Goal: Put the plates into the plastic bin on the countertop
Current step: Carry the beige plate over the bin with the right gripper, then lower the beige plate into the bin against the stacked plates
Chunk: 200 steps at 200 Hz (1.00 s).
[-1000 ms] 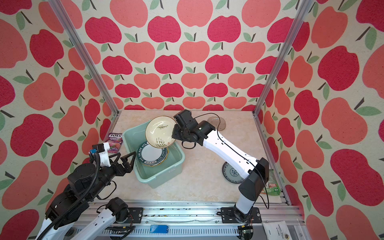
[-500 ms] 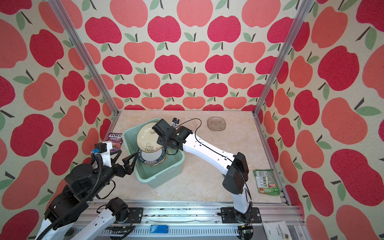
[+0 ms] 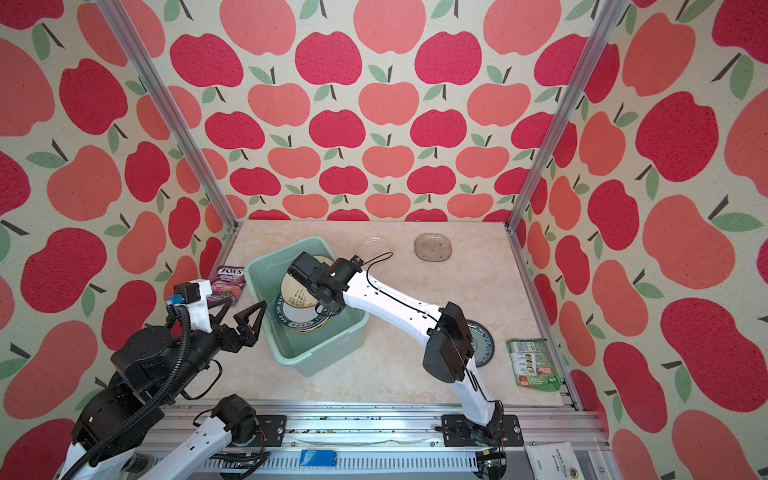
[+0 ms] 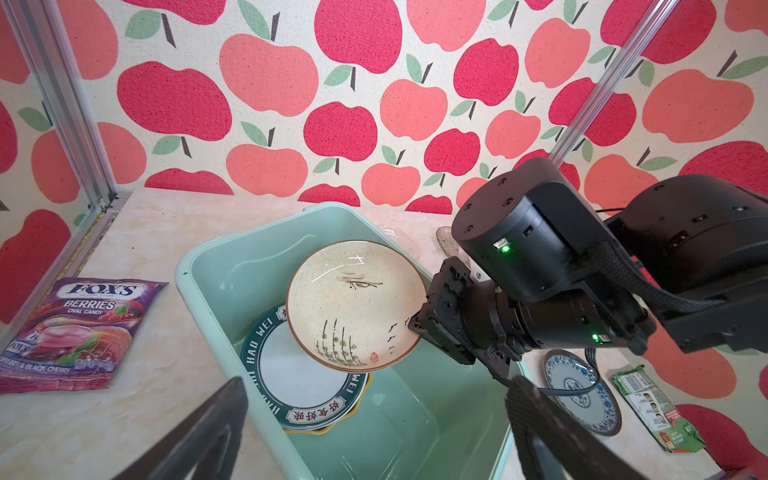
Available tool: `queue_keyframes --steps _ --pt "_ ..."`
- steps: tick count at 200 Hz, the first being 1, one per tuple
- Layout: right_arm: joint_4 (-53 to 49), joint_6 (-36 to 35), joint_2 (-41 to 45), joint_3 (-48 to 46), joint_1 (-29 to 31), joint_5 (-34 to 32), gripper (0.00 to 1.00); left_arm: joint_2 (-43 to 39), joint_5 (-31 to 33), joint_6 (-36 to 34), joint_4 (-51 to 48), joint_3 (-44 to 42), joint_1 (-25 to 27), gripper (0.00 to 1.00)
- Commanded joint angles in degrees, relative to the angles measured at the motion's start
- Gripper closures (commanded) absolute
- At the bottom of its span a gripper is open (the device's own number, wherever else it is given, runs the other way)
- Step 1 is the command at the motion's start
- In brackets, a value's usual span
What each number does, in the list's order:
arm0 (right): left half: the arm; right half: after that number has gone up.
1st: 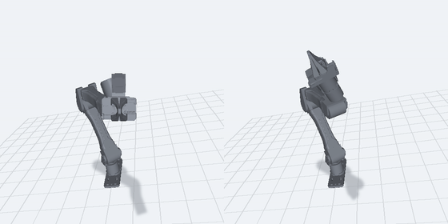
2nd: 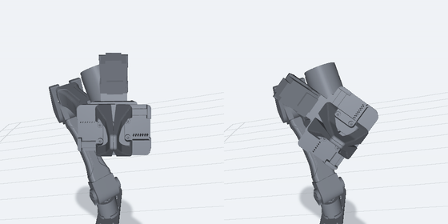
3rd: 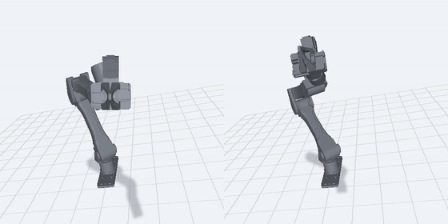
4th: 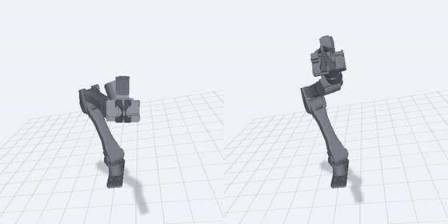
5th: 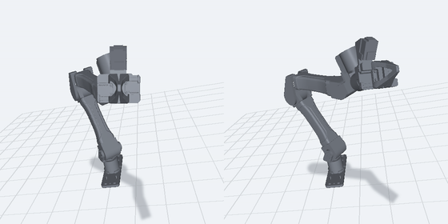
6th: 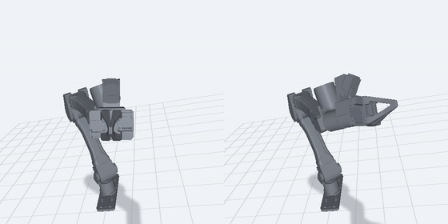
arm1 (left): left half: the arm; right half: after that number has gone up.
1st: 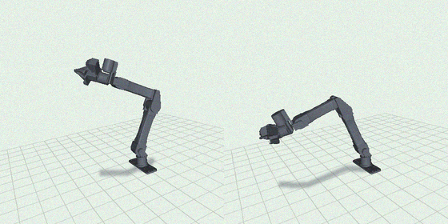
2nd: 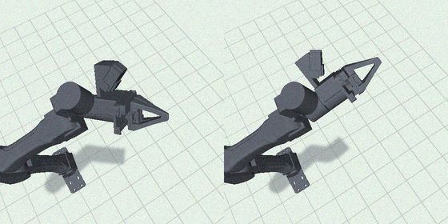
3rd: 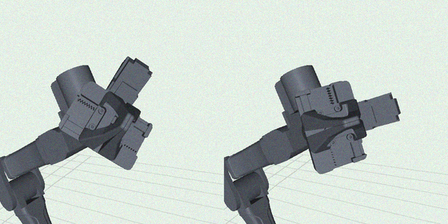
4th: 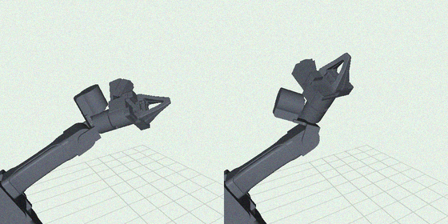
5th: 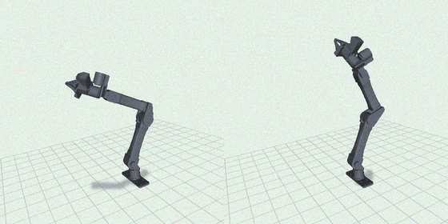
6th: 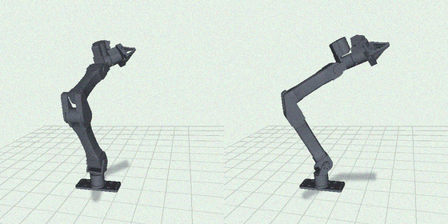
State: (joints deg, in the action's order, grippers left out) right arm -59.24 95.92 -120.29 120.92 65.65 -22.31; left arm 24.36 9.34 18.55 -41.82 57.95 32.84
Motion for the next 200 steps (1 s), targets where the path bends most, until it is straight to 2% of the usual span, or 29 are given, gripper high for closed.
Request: queue_keyframes --steps 1,44,86,151,200 --pt "-0.84 5.82 -1.73 6.28 0.35 -2.84 1.0 -0.38 1.25 1.42 -1.68 1.02 -0.22 0.01" --pt "-4.36 7.3 -8.44 13.51 0.89 -2.3 1.0 0.64 1.77 4.01 -4.54 1.9 -0.23 0.01" --pt "-5.42 8.36 -12.35 16.39 0.97 -1.54 1.0 0.79 3.4 8.47 -7.83 2.49 -0.17 0.01" --pt "-6.05 9.73 -16.78 20.06 0.97 0.24 1.0 0.21 3.84 7.32 -7.31 1.39 -0.22 0.01" --pt "-7.32 11.69 -17.52 22.73 1.83 -0.78 1.0 -0.41 3.76 6.6 -7.29 0.51 -0.21 0.01"
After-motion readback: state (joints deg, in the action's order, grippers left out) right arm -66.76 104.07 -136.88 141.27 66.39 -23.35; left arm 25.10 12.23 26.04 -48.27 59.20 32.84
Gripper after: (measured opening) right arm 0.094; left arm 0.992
